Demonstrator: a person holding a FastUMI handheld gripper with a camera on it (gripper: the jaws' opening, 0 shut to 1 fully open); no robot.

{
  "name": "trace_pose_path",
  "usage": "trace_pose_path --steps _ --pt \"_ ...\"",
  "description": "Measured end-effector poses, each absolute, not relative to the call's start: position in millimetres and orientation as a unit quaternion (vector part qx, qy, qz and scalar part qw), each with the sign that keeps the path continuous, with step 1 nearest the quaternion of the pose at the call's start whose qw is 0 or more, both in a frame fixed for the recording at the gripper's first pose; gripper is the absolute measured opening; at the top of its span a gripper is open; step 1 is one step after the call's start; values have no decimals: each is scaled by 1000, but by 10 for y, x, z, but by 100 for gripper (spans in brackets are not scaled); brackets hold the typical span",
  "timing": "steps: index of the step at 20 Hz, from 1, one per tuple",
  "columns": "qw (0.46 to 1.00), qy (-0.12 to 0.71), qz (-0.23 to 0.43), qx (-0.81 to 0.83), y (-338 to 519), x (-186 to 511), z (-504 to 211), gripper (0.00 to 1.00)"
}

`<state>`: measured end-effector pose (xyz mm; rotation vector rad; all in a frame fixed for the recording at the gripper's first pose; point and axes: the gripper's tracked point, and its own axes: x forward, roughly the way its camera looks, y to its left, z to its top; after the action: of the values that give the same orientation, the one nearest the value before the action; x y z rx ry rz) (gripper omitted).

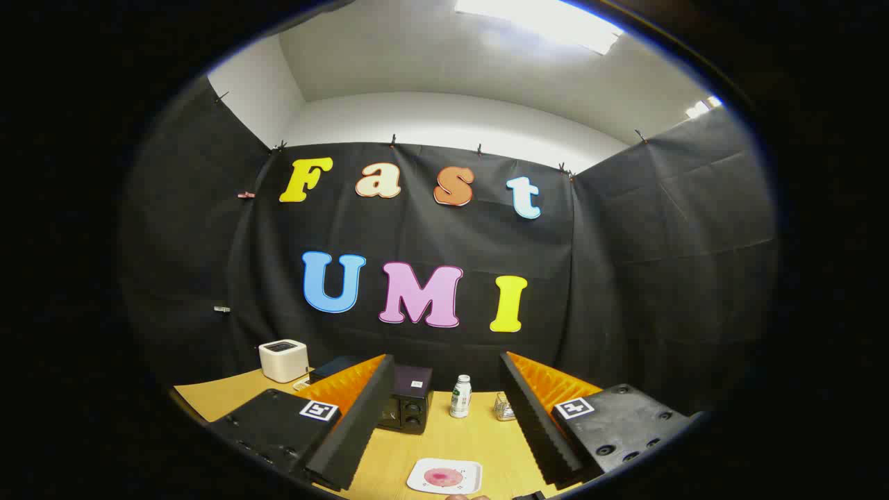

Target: Open the toaster oven, put the food inside, and close the toaster oven door.

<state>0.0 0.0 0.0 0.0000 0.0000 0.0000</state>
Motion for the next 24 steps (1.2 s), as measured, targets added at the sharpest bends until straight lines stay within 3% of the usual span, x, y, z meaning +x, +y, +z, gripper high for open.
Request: trace_pose_path --steps 9,19,24 --pt "999 35 -13 32 -139 357 -275 97" --pt "995 44 -61 58 -3 198 -255 97" --pt "996 58 -51 55 245 234 -374 98"
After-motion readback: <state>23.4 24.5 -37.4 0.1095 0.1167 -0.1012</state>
